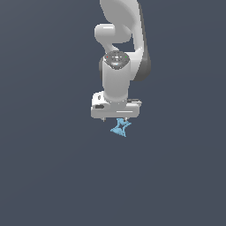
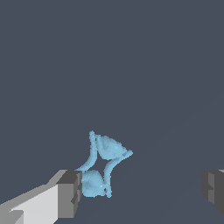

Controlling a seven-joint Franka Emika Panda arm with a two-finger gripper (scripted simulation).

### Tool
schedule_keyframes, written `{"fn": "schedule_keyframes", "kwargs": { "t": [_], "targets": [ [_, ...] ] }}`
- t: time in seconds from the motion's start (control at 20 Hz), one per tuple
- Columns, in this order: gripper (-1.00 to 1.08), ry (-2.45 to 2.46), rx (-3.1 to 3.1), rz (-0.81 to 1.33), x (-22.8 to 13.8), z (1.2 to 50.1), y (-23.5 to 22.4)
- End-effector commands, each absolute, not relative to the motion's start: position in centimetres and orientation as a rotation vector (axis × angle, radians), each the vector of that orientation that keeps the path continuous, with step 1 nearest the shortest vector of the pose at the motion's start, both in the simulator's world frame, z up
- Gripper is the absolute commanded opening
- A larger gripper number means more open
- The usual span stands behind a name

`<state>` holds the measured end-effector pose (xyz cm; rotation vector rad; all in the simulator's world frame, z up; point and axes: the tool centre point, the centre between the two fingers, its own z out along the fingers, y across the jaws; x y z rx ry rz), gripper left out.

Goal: Pick up the object and move it to a goal position.

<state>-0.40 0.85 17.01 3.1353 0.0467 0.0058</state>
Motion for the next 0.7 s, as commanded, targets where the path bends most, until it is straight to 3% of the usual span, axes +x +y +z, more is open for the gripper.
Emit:
{"fn": "schedule_keyframes", "kwargs": {
  "t": [0.0, 0.65],
  "targets": [
    [1.00, 0.047, 3.135, 0.006, -0.40, 17.01, 0.85],
    [1.00, 0.088, 3.136, 0.037, 0.39, 17.52, 1.02]
  ]
}}
